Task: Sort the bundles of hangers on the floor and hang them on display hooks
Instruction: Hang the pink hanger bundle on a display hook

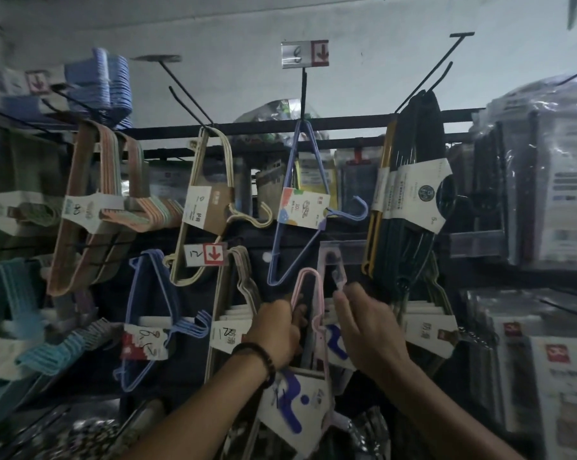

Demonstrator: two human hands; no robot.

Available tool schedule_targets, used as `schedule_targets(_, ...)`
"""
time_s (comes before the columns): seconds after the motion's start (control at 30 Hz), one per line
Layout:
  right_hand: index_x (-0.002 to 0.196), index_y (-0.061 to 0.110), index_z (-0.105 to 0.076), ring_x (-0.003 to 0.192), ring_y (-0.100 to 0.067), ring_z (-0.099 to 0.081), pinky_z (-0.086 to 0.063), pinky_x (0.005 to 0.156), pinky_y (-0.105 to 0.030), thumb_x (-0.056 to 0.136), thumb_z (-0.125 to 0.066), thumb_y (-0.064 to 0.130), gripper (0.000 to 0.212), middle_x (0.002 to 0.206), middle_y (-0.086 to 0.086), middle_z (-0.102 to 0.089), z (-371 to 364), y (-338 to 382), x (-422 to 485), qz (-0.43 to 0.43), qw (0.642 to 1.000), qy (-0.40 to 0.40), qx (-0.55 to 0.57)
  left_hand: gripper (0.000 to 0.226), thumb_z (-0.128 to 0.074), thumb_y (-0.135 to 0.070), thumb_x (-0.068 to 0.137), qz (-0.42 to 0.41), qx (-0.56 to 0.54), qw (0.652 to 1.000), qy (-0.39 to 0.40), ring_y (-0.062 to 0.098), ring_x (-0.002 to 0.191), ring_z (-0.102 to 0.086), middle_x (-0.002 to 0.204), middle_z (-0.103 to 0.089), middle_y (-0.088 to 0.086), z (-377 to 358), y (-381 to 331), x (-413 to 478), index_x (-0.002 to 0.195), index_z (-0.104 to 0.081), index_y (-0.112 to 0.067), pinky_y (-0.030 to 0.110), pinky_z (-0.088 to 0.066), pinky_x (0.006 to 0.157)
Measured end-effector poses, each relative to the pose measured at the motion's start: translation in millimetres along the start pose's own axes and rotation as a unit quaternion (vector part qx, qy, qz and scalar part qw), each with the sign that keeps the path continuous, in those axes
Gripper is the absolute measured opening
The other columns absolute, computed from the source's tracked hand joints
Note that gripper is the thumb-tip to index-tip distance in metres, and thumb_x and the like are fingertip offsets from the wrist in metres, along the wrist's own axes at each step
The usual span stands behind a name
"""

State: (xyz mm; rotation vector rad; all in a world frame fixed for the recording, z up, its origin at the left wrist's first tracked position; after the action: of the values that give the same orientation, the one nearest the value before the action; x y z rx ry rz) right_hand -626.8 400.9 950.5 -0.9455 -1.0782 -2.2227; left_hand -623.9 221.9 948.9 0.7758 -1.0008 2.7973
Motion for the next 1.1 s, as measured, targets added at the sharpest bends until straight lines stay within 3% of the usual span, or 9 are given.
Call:
schedule_targets(0.07, 0.104, 0.037, -0.054, 0.061, -0.003, -0.063, -0.055, 0.054, -0.027, 0.103, -0.038, 0.062, 0.03, 0.074, 0.004, -0.066, -4.1, 7.8, -17.7, 0.015, 0.996, 0.082, 0.014, 0.022, -0.049, -0.037, 0.105, 0.006, -0.015, 1.0, -0.01, 0.019, 0.077, -0.072, 0.089, -0.072, 0.001, 0.3, -4.2, 4.3, 0.109, -0.066, -0.024, 0.042, -0.064, 0.075)
schedule_targets(0.17, 0.121, 0.047, -0.041, 0.074, -0.006, -0.071, -0.061, 0.064, -0.033, 0.087, -0.045, 0.077, 0.045, 0.091, 0.005, -0.071, -16.6, 2.7, -28.4, -0.019, 0.981, 0.182, -0.057, 0.025, -0.048, -0.038, 0.106, -0.007, -0.01, 0.999, -0.045, 0.02, 0.083, -0.068, 0.088, -0.071, 0.001, 1.2, -11.8, 9.8, 0.103, -0.067, -0.023, 0.042, -0.06, 0.081)
schedule_targets(0.3, 0.111, 0.035, -0.042, 0.077, -0.018, -0.07, -0.058, 0.062, -0.037, 0.102, -0.046, 0.043, 0.013, 0.083, 0.003, -0.063, -18.6, 2.8, -21.9, -0.066, 0.979, 0.156, -0.117, 0.026, -0.049, -0.038, 0.107, -0.007, -0.024, 0.999, -0.039, 0.015, 0.076, -0.066, 0.082, -0.067, -0.002, -4.8, -21.9, 11.3, 0.1, -0.066, -0.02, 0.036, -0.056, 0.072)
schedule_targets(0.4, 0.12, 0.023, -0.045, 0.065, -0.013, -0.059, -0.045, 0.053, -0.026, 0.105, -0.046, 0.023, 0.015, 0.076, 0.007, -0.054, -16.1, -4.0, -11.4, -0.084, 0.97, 0.152, -0.171, 0.028, -0.058, -0.038, 0.103, -0.027, -0.09, 0.995, -0.023, 0.012, 0.082, -0.068, 0.091, -0.072, -0.006, -7.2, -21.2, 3.3, 0.125, -0.062, -0.022, 0.03, -0.056, 0.076)
schedule_targets(0.53, 0.131, 0.016, -0.047, 0.084, -0.022, -0.07, -0.062, 0.071, -0.038, 0.103, -0.055, 0.018, 0.03, 0.099, -0.004, -0.069, -16.2, -15.9, -0.1, -0.072, 0.944, 0.187, -0.262, 0.051, -0.055, -0.038, 0.105, -0.062, -0.131, 0.987, 0.064, 0.008, 0.119, -0.063, 0.13, -0.064, -0.016, -16.2, -7.5, -14.3, 0.152, -0.037, -0.038, 0.024, -0.047, 0.095)
schedule_targets(0.63, 0.13, 0.015, -0.047, 0.088, -0.027, -0.072, -0.063, 0.075, -0.044, 0.1, -0.058, 0.015, 0.032, 0.103, -0.009, -0.069, -16.3, -22.9, 1.4, -0.075, 0.932, 0.188, -0.302, 0.069, -0.065, -0.037, 0.1, -0.078, -0.139, 0.979, 0.125, -0.004, 0.116, -0.056, 0.123, -0.057, -0.03, -24.6, -3.7, -25.9, 0.152, -0.023, -0.053, 0.019, -0.045, 0.098)
schedule_targets(0.77, 0.129, 0.016, -0.047, 0.083, -0.025, -0.071, -0.063, 0.069, -0.041, 0.1, -0.057, 0.019, 0.031, 0.102, -0.007, -0.067, -15.2, -26.9, 0.0, -0.061, 0.934, 0.161, -0.313, 0.079, -0.071, -0.034, 0.097, -0.11, -0.133, 0.978, 0.114, -0.023, 0.106, -0.052, 0.116, -0.052, -0.043, -24.2, -1.7, -28.4, 0.142, -0.016, -0.068, 0.002, -0.041, 0.09)
schedule_targets(0.93, 0.128, 0.02, -0.035, 0.065, -0.018, -0.07, -0.06, 0.056, -0.033, 0.11, -0.033, 0.031, 0.021, 0.085, -0.005, -0.071, -4.1, -25.5, -1.6, -0.048, 0.958, 0.093, -0.267, 0.087, -0.073, -0.02, 0.096, -0.159, -0.184, 0.967, 0.073, -0.016, 0.127, -0.051, 0.141, -0.051, -0.033, -20.4, -2.6, -27.5, 0.16, -0.021, -0.046, 0.003, -0.043, 0.098)
schedule_targets(1.1, 0.12, 0.018, -0.039, 0.068, -0.02, -0.07, -0.063, 0.059, -0.036, 0.108, -0.041, 0.024, 0.014, 0.09, -0.004, -0.065, -4.1, -29.1, -1.7, -0.035, 0.955, 0.065, -0.288, 0.091, -0.073, -0.011, 0.096, -0.186, -0.174, 0.965, 0.066, -0.018, 0.13, -0.047, 0.149, -0.04, -0.037, -23.5, -4.6, -26.9, 0.16, -0.02, -0.048, 0.005, -0.045, 0.097)
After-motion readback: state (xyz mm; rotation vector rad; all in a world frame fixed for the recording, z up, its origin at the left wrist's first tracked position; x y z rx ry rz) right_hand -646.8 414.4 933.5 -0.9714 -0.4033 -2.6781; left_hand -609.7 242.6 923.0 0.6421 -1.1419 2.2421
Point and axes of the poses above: each hand's wrist, its own x-axis towards the middle knuckle, its own z-axis out of the back of the hand, y = z × x, the point moved 4 cm from there along x, towards the middle knuckle
